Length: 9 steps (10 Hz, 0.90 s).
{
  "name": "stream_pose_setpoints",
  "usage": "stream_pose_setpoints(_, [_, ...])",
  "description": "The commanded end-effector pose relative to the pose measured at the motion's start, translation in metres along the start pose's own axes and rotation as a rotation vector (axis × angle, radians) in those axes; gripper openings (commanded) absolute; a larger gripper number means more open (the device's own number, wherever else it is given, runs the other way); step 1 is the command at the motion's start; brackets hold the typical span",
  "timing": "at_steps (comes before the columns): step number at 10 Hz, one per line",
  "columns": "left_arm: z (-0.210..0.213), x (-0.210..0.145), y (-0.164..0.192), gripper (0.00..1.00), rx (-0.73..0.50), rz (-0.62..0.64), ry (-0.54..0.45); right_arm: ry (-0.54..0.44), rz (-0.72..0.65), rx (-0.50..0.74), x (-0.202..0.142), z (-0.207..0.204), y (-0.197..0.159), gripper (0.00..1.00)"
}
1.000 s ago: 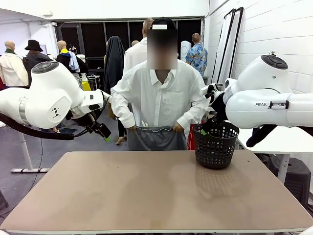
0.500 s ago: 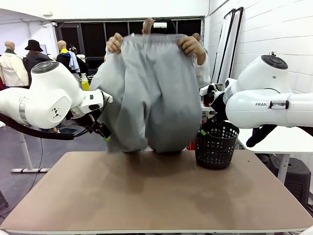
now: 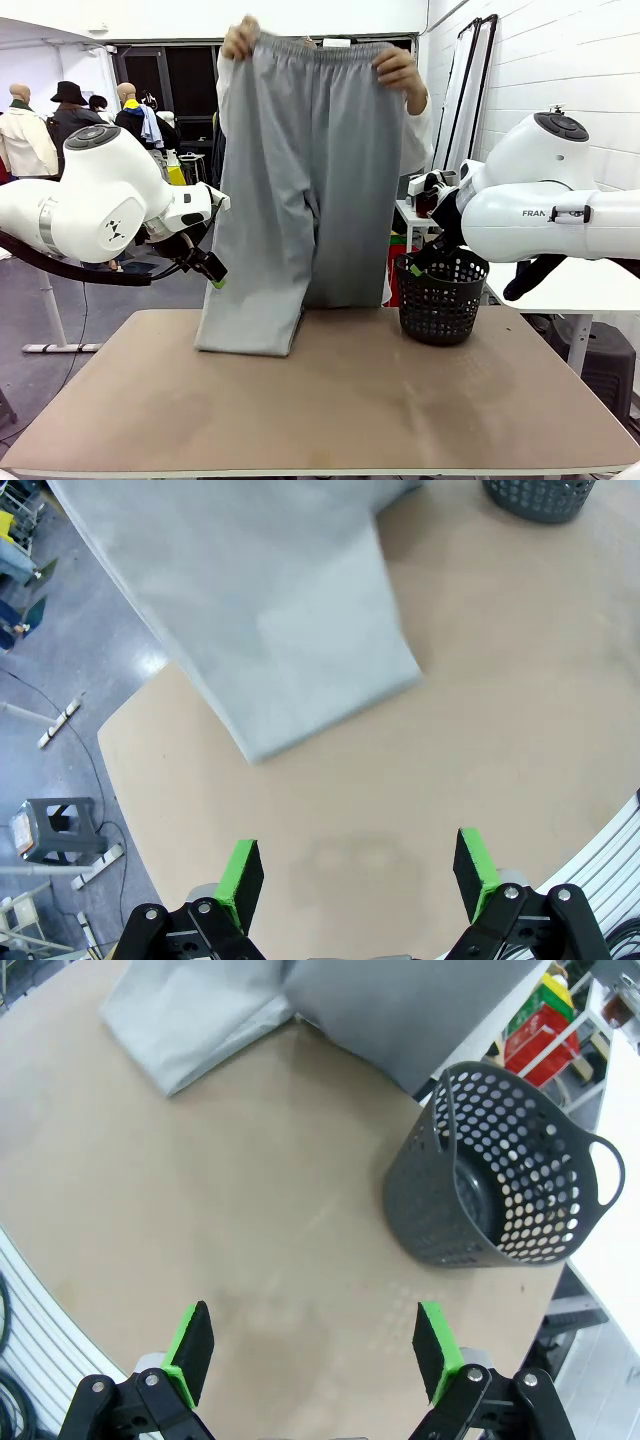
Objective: Fold the training pants.
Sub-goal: Grab both ends of the Training pants handed by a person.
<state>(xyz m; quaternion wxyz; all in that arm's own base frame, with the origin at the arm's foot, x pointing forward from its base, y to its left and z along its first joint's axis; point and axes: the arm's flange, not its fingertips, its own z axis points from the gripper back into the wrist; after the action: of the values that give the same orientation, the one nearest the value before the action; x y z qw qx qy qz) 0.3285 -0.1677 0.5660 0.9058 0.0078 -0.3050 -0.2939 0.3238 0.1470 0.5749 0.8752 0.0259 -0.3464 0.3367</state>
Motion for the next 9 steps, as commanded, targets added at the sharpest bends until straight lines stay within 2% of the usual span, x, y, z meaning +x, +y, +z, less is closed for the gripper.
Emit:
stream_pose_setpoints(1, [0.0006, 0.0006, 0.0001, 1.0, -0.004, 0.01, -0.007, -0.001, 0.001, 0.003, 0.0001, -0.0001, 0.0002, 1.0])
stream_pose_setpoints(9, [0.0006, 0.0006, 0.0001, 1.0, -0.004, 0.01, -0.007, -0.001, 0.001, 0.003, 0.0001, -0.0001, 0.0002, 1.0])
